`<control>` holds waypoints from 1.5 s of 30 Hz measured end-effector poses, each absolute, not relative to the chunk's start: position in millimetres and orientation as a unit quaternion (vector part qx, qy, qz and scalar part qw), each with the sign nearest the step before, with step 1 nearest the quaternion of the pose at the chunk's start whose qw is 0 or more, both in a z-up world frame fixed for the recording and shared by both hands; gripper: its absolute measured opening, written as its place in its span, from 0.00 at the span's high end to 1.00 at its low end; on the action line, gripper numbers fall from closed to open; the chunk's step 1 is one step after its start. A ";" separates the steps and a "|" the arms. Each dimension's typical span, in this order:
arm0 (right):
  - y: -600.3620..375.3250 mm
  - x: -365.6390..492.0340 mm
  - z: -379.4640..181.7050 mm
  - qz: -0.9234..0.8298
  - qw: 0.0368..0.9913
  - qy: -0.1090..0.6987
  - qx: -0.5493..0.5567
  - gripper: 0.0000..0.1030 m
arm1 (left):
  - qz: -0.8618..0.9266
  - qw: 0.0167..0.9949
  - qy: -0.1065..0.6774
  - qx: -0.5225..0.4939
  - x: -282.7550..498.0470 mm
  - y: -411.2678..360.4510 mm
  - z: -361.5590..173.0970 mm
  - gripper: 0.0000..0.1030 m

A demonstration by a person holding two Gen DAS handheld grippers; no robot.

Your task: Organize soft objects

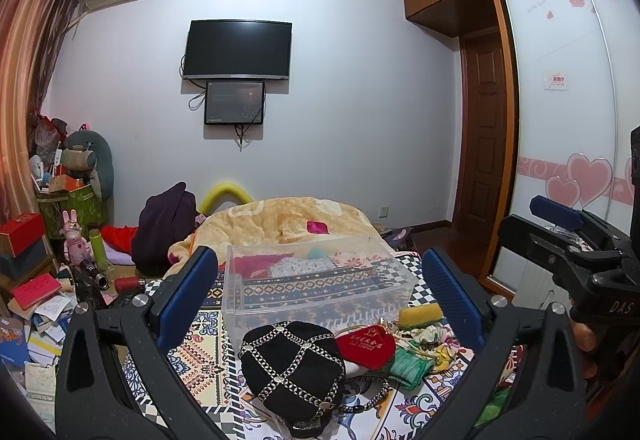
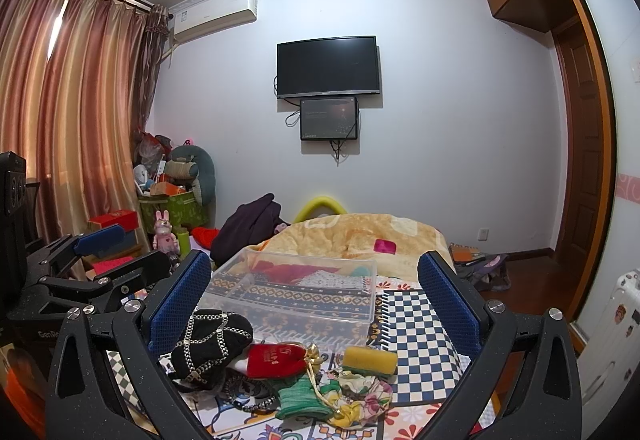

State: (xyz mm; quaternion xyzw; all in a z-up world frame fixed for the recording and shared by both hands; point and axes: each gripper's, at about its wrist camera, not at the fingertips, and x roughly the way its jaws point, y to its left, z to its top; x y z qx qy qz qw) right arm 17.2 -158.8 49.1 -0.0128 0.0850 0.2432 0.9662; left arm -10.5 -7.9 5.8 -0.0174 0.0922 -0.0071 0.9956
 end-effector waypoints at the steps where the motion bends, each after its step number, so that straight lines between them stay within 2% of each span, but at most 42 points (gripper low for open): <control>1: -158.8 17.2 49.1 0.243 0.966 0.085 -0.013 0.00 | -0.007 0.996 0.092 -0.018 -10.6 -8.1 5.7 0.00; 32: -156.3 14.5 48.5 0.246 0.966 0.078 -0.013 0.00 | -0.010 0.996 0.088 -0.022 -14.2 -6.0 3.7 0.00; 38: -159.5 30.6 40.0 0.230 0.968 0.104 -0.009 0.00 | -0.007 0.991 0.128 -0.027 4.4 -0.8 -11.3 0.00; 45: -163.0 63.8 13.3 0.218 0.960 0.176 -0.003 0.00 | 0.000 0.979 0.200 -0.050 35.9 15.2 -47.2 0.00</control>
